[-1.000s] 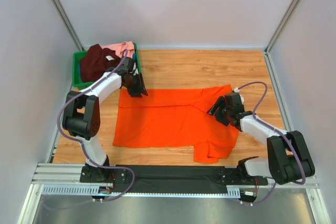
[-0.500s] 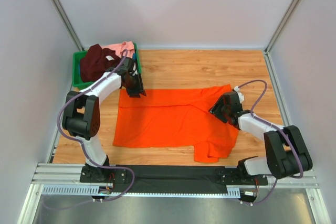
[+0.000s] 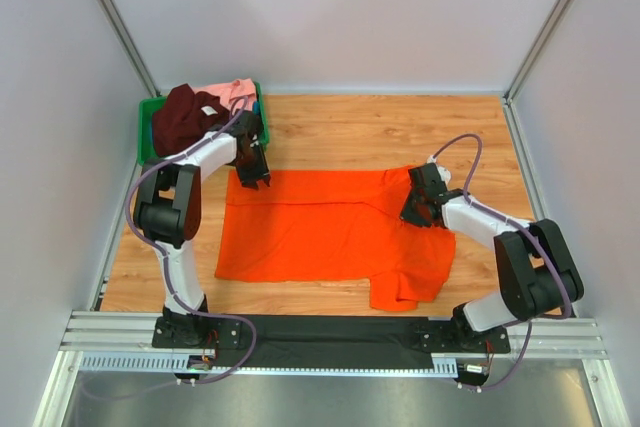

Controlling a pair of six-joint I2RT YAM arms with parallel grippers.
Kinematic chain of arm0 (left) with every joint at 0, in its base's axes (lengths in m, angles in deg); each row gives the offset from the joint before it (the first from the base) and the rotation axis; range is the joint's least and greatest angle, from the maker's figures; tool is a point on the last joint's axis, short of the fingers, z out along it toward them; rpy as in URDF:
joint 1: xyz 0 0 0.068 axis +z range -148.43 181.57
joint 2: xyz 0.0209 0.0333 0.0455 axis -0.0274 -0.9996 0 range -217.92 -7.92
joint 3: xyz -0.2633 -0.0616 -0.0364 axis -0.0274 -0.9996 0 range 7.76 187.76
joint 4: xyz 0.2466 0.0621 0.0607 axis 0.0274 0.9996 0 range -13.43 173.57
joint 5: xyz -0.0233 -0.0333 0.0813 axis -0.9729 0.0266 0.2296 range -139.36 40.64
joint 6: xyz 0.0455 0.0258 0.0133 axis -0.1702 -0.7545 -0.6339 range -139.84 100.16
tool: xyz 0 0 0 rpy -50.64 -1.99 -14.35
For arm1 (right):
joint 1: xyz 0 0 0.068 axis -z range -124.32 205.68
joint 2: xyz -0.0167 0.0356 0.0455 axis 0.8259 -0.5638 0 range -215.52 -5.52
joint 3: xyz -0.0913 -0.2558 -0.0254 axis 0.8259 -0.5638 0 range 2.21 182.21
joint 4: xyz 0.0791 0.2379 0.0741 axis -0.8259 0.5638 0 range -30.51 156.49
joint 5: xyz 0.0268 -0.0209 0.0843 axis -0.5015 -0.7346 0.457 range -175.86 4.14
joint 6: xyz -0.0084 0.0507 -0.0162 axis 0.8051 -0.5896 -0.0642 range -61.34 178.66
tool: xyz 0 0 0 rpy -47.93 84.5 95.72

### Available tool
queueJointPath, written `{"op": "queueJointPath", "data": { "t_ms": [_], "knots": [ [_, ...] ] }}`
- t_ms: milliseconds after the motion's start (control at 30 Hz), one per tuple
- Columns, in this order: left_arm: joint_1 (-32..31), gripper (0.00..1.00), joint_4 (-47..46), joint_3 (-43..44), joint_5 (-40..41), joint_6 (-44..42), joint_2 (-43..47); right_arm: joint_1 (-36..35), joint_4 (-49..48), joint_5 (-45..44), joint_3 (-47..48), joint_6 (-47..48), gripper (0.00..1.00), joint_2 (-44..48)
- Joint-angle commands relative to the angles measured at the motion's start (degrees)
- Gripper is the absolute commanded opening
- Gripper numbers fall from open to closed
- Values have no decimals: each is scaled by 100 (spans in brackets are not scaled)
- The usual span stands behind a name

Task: Fold and stack the t-shirts
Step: Fold the tshirt

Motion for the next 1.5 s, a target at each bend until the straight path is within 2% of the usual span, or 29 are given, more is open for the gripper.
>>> {"op": "queueJointPath", "data": {
  "t_ms": [0, 200, 333, 600, 700, 867, 933, 967, 1033, 1067, 1133, 1200, 1300, 1433, 1467],
  "knots": [
    [127, 43, 148, 200, 289, 25, -82, -46, 850, -496, 466, 113, 2, 311],
    [180, 42, 201, 208, 351, 130, -363, -46, 1387, -338, 713, -299, 0, 540],
    [180, 42, 254, 130, 360, 227, -434, -38, 1782, -602, 774, -923, 0, 497],
    [180, 42, 219, 33, 509, 324, -372, -46, 1880, -110, 546, -2286, 0, 681],
    [180, 42, 219, 33, 518, 298, -364, -46, 1686, -92, 484, -2375, 0, 909],
    [189, 42, 289, 33, 606, 315, -390, -46, 2248, -575, 564, -2594, 0, 1059],
    [189, 42, 272, -28, 606, 377, -346, -38, 2031, -497, 353, -2735, 0, 1094],
    [189, 42, 254, -38, 579, 394, -329, -38, 1855, -427, 152, -2631, 1, 1094],
    [189, 42, 254, -81, 465, 421, -285, -29, 1443, -243, 150, -2236, 10, 1024],
    [180, 42, 263, -82, 439, 429, -258, 6, 1388, -224, 289, -1738, 23, 989],
    [180, 42, 306, -47, 412, 421, -206, 111, 1222, -163, 483, -1244, 35, 919],
    [180, 42, 385, -11, 412, 403, -92, 532, 1098, 21, 685, -602, 43, 875],
    [180, 42, 438, 111, 412, 368, 128, 1191, 580, 670, 852, 85, 49, 761],
    [180, 42, 368, 217, 282, 263, 199, 1868, -121, 1820, 1072, 516, 46, 392],
    [180, 42, 290, 226, 254, 228, 155, 2218, -255, 1980, 1099, 525, 45, 174]
  ]
}}
